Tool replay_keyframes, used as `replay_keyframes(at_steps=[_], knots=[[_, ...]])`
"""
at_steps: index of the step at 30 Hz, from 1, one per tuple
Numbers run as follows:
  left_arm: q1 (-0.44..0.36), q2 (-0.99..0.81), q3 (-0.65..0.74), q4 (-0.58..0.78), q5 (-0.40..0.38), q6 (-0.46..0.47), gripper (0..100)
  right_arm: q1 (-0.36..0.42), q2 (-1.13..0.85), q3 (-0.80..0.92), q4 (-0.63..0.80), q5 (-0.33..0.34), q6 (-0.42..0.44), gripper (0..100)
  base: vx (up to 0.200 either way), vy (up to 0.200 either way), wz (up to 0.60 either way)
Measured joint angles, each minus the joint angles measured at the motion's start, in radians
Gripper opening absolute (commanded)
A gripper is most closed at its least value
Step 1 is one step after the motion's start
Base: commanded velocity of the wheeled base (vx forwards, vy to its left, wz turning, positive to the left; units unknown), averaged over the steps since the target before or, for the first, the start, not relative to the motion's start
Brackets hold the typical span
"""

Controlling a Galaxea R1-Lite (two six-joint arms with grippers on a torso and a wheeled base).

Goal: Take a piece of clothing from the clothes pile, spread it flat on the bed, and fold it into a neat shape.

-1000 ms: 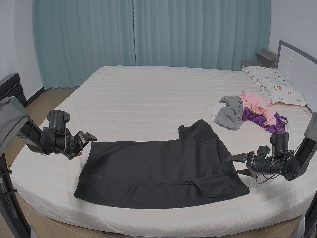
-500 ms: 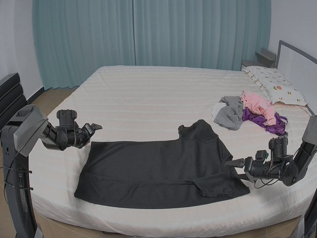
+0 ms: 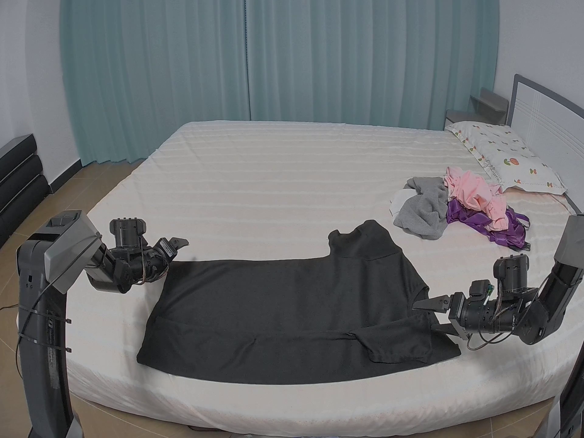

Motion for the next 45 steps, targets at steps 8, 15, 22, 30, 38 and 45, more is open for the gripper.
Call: replay_keyframes(at_steps=[8, 15, 22, 30, 38, 45], knots=[[-0.003, 0.008, 0.015, -0.005, -0.001, 0.003, 0, 0.001, 0.015, 0.011, -0.052, -0.001, -0.001, 100, 0.000, 0.000, 0.00], [0.001, 0.011, 0.018, -0.004, 0.000, 0.006, 0, 0.002, 0.024, 0.016, -0.084, -0.022, -0.002, 100, 0.000, 0.000, 0.00], [0.006, 0.009, 0.019, -0.024, 0.036, 0.003, 0, 0.007, 0.022, 0.017, -0.115, -0.044, -0.002, 100, 0.000, 0.000, 0.00], [0.006, 0.009, 0.017, -0.057, 0.069, -0.001, 0, 0.011, 0.027, -0.017, -0.119, -0.074, -0.002, 100, 0.000, 0.000, 0.00], [0.009, 0.010, 0.021, -0.057, 0.068, -0.003, 0, 0.044, 0.070, -0.135, -0.108, -0.192, -0.002, 100, 0.000, 0.000, 0.00], [0.009, 0.010, 0.029, -0.056, 0.064, -0.015, 0, 0.085, 0.135, -0.299, -0.057, -0.293, -0.004, 100, 0.000, 0.000, 0.00]])
